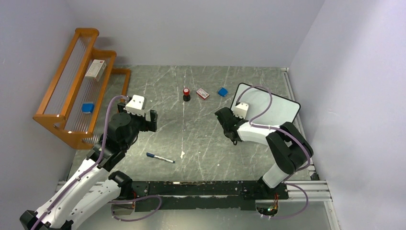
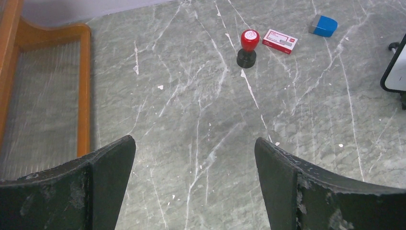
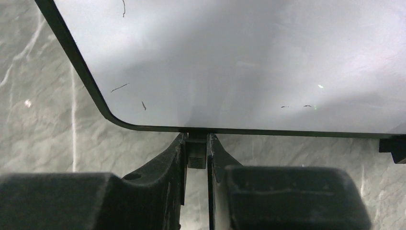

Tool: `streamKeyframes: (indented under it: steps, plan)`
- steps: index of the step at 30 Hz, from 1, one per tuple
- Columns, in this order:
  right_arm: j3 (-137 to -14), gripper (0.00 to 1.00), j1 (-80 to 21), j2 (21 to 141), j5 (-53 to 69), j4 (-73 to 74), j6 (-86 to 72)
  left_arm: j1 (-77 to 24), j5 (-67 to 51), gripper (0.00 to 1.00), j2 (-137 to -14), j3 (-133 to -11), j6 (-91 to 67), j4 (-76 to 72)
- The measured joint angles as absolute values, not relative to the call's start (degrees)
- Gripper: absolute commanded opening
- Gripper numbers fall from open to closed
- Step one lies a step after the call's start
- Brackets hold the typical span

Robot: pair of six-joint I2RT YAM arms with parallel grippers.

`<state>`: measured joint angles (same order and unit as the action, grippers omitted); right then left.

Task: Write a sentence on the whiteboard
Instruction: Move the whiteboard to the center of the board.

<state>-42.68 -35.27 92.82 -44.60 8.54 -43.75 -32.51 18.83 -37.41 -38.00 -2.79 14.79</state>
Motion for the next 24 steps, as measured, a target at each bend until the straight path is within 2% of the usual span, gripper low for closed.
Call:
streamKeyframes:
  steps: [11, 24]
  plan:
    - [-39.2, 0.00, -44.2, 88.8, -41.2, 6.2, -42.1, -32.5, 19.1, 0.98, -37.3, -38.0, -2.8, 14.8]
    - [-40.3, 0.00, -55.4, 90.4, -38.5, 3.0, -39.6, -32.5, 20.9, 0.98, -37.1, -38.0, -3.0, 14.8]
